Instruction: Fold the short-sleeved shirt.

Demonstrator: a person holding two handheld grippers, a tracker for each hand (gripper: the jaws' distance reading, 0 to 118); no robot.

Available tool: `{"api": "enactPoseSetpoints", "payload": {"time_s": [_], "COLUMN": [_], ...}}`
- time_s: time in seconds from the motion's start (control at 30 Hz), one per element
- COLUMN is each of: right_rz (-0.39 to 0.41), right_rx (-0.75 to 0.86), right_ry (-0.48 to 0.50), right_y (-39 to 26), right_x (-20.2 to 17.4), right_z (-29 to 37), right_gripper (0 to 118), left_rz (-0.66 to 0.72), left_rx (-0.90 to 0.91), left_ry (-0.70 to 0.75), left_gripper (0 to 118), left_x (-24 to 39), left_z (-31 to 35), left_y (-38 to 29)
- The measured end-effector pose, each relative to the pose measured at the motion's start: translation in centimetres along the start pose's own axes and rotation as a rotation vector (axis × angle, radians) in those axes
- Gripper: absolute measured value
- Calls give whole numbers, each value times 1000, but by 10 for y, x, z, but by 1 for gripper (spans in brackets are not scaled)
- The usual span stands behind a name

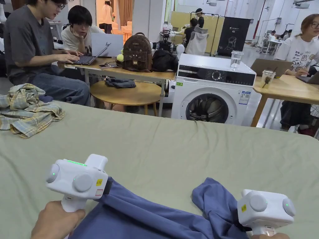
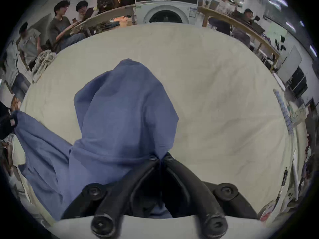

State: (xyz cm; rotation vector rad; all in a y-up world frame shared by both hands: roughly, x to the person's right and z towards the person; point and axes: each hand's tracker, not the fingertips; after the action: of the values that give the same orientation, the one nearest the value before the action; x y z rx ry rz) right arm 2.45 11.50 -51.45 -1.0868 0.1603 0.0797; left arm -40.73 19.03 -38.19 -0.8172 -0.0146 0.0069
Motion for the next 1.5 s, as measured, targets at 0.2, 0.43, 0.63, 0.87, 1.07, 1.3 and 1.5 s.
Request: {"api": "enactPoseSetpoints", "payload": {"time_s": [0.2, 0.43, 0.63, 0.87, 1.07, 1.3, 1.5], "right_rz": [-33, 0, 12, 41, 23, 32, 44], "right_rx": [212, 412, 531, 695, 798, 904, 985], "right_ry": [-7, -82, -120, -123, -137, -165, -190], "right_y": [-1, 25, 45, 72, 102, 140, 171], "right_x": [17, 31, 40, 22, 12, -3, -12], "right_z": [48, 132, 198, 262, 303, 359, 399], "right_gripper": [0, 0, 0, 0, 0, 0, 0], "left_rz": [10, 39, 65, 77, 110, 140, 137], "left_rx": [53, 161, 245, 356, 417, 499, 545], "left_ry": [6, 52, 103, 131, 132, 128, 147], "left_gripper": [0, 0, 0, 0, 0, 0, 0], "left_x": [-6, -27, -54, -64, -75, -82, -82], "left_z": [19, 69, 117, 165, 200, 246, 272], "left_y": [10, 36, 61, 107, 152, 201, 237]}}
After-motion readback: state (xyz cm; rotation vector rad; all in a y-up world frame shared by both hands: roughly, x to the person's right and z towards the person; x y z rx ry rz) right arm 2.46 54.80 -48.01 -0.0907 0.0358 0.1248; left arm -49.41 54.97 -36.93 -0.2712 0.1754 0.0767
